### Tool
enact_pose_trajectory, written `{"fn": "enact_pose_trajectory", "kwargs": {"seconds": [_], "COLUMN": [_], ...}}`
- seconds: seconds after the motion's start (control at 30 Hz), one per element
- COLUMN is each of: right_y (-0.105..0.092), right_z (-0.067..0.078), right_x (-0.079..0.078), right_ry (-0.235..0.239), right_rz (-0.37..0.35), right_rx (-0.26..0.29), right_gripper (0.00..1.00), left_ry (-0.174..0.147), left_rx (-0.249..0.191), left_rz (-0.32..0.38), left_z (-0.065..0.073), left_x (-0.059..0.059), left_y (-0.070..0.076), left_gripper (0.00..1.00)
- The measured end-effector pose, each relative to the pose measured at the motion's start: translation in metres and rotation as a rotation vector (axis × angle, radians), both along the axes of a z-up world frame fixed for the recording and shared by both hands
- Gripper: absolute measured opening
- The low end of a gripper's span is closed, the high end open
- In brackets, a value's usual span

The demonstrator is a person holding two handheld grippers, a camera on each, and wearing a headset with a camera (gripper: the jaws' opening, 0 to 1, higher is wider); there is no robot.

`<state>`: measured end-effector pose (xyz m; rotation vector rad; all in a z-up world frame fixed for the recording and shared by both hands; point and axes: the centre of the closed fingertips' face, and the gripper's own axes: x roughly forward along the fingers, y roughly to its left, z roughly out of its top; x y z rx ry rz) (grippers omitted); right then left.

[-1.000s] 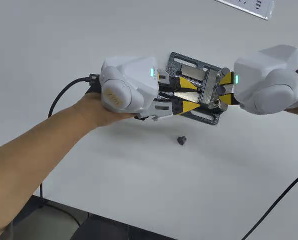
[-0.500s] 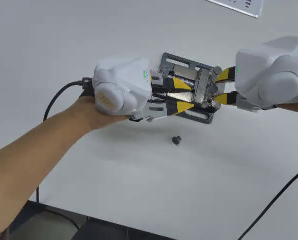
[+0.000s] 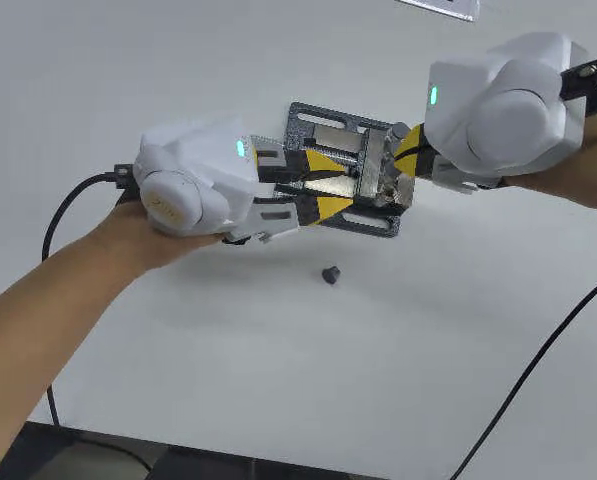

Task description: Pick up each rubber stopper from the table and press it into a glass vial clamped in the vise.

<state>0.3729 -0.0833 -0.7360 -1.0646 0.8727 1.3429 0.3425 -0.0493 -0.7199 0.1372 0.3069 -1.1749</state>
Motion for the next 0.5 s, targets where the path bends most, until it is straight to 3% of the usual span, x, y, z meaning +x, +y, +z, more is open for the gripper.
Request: {"fn": "enact_pose_trajectory", "kwargs": {"seconds": [0.5], "right_y": [-0.003], "right_z": [-0.01], "right_x": [0.001], "right_ry": [0.026], "right_rz": [-0.04], "right_rx": [-0.024], "right_gripper": [0.01], "left_ry": [0.0], "left_rx": [0.002], "left_rz": [0.001], "left_z": [-0.001], "left_x": [-0.001], "left_y": [0.001], "left_gripper": [0.13]}}
